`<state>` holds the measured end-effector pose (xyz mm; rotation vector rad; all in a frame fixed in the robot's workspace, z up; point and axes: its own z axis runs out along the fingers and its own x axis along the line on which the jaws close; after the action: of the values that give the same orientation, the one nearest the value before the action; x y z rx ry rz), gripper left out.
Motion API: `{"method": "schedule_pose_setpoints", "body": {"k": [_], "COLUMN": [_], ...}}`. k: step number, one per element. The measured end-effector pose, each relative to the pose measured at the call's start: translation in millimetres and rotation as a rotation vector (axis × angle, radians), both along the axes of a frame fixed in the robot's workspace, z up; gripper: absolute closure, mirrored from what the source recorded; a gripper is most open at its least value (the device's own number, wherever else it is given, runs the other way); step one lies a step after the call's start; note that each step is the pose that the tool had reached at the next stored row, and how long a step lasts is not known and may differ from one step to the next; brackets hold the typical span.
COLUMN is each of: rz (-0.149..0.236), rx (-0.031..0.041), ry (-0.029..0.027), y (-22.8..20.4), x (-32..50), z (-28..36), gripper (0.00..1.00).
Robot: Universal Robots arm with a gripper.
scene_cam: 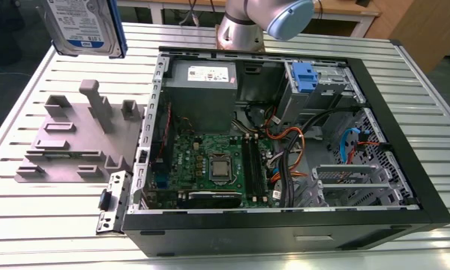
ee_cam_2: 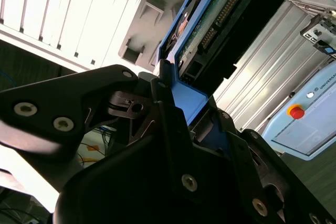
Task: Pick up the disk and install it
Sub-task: 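Pick up the disk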
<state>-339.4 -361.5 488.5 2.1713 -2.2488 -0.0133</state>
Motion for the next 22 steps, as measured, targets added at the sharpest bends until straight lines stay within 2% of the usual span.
{"method": "schedule_pose_setpoints", "body": {"k": [22], "rz": [0.000], "rx": [0.0000], "ry": [0.0000], "y": [-0.4], "x": [12.5], "z": [0.0], "gripper": [0.63]}}
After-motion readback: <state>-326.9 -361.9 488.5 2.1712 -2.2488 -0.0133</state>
